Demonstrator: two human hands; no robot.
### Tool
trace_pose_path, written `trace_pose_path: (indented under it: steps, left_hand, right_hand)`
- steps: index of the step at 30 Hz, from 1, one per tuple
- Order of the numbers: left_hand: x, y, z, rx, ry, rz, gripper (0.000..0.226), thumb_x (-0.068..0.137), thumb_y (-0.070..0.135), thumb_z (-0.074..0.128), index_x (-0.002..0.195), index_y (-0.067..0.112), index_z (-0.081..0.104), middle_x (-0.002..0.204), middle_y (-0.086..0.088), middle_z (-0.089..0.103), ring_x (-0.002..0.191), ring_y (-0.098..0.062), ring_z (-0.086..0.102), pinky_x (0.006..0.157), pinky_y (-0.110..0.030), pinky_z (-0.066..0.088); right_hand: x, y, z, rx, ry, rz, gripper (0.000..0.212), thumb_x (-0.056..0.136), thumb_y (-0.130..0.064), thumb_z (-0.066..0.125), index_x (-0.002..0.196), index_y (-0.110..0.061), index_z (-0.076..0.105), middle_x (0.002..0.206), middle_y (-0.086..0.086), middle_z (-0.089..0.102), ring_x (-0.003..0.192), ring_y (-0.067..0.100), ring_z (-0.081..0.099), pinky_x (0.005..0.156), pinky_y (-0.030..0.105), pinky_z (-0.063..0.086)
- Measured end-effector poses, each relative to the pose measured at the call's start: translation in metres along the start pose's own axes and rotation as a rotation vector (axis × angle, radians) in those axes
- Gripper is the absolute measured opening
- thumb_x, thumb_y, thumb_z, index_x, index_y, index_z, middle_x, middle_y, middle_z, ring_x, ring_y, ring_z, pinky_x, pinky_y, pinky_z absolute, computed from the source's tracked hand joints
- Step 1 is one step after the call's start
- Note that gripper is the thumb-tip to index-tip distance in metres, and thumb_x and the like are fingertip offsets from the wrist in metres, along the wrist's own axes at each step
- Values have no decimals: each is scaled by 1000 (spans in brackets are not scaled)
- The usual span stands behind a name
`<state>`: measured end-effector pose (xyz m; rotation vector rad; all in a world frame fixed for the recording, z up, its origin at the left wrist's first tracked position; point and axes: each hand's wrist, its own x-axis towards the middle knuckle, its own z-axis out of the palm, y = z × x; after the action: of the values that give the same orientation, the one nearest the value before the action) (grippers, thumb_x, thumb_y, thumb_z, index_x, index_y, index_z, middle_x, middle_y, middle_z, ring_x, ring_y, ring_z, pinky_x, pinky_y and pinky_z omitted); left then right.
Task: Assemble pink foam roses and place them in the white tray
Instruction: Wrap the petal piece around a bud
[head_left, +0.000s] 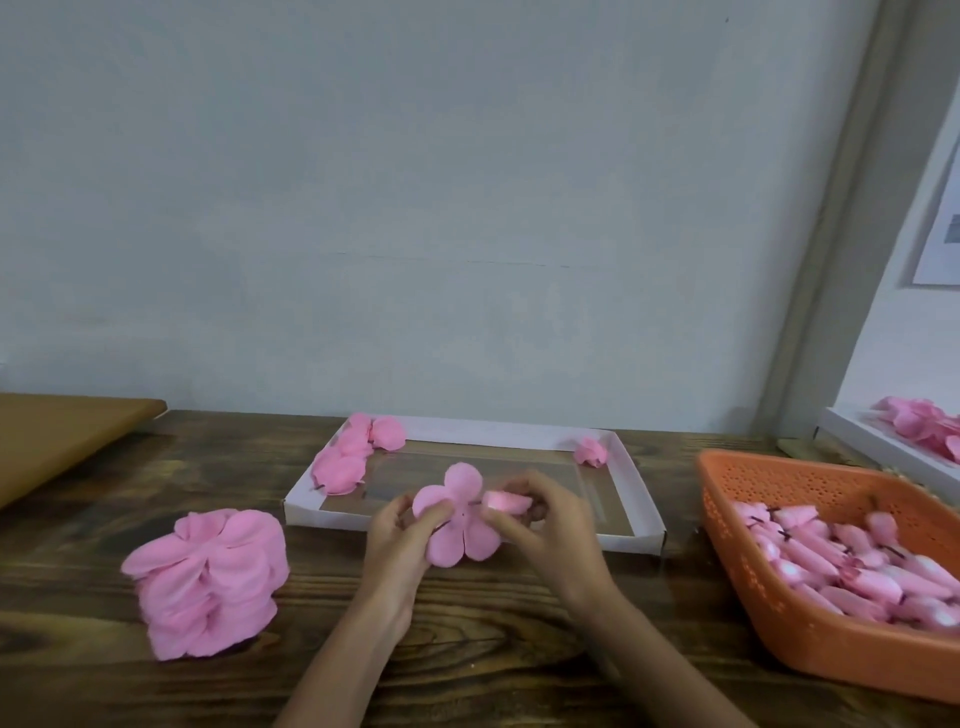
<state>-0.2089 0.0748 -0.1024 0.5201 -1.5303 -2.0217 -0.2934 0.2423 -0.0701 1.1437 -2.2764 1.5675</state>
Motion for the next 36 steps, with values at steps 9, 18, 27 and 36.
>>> trace_pose_path:
  steps: [9, 18, 27, 36]
  left_hand:
    - [-4, 1, 5, 33, -27, 13, 28, 90, 18, 78, 116, 12, 71, 109, -9, 78, 105, -29, 74, 94, -53, 60]
    - [-4, -5, 6, 115, -67, 106, 17, 90, 18, 80, 102, 10, 73, 99, -13, 78, 98, -35, 75, 86, -52, 59]
    - [-6, -3, 7, 167, -83, 112, 16, 91, 24, 79, 103, 15, 74, 98, -9, 79, 97, -32, 75, 86, -55, 60]
    - [-7, -3, 8, 152, -110, 86, 48, 73, 39, 91, 107, 12, 72, 100, -11, 79, 96, -31, 77, 89, -59, 61]
  right_hand:
    - [-11, 4, 5, -254, 16, -215, 22, 90, -19, 80, 112, -24, 78, 113, -12, 72, 102, 7, 62, 84, 29, 57]
    - [-13, 3, 3, -311, 46, -185, 25, 90, -16, 79, 114, -23, 79, 113, -8, 72, 101, 13, 63, 84, 35, 55]
    - [-14, -3, 6, -354, 116, -192, 26, 85, -11, 83, 110, -19, 81, 108, -3, 70, 95, 11, 64, 77, 18, 52]
    - [-14, -6, 4, -266, 37, -158, 21, 89, -17, 79, 108, -25, 79, 112, -10, 70, 101, 7, 62, 82, 17, 52]
